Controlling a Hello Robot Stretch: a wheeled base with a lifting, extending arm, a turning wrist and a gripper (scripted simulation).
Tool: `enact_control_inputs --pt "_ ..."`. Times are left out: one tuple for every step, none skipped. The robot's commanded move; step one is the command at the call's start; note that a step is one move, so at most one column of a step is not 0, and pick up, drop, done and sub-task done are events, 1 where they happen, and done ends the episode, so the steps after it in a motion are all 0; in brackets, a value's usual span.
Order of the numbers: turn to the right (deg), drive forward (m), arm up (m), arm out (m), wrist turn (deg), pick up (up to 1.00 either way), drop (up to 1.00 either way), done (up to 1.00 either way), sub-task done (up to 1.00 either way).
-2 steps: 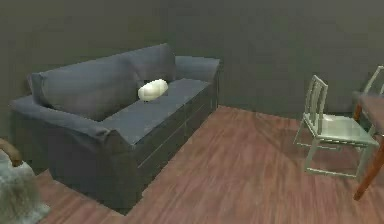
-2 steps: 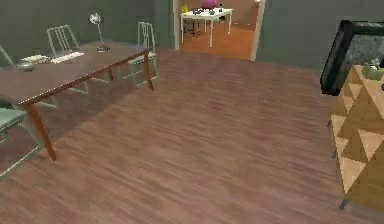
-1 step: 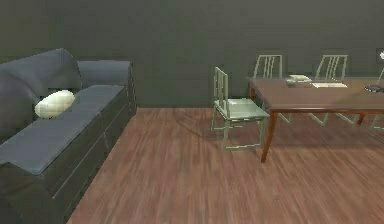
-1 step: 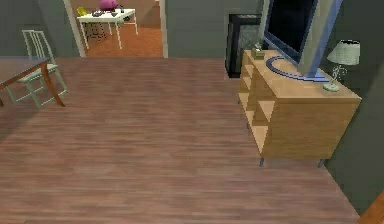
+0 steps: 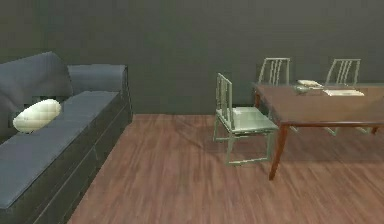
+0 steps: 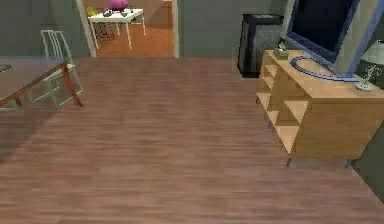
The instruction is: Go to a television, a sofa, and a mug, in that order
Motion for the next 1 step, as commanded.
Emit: enact_control_inputs --pt "-45.0 0.00 0.00 0.00 0.0 0.00 0.00 0.00 0.00"
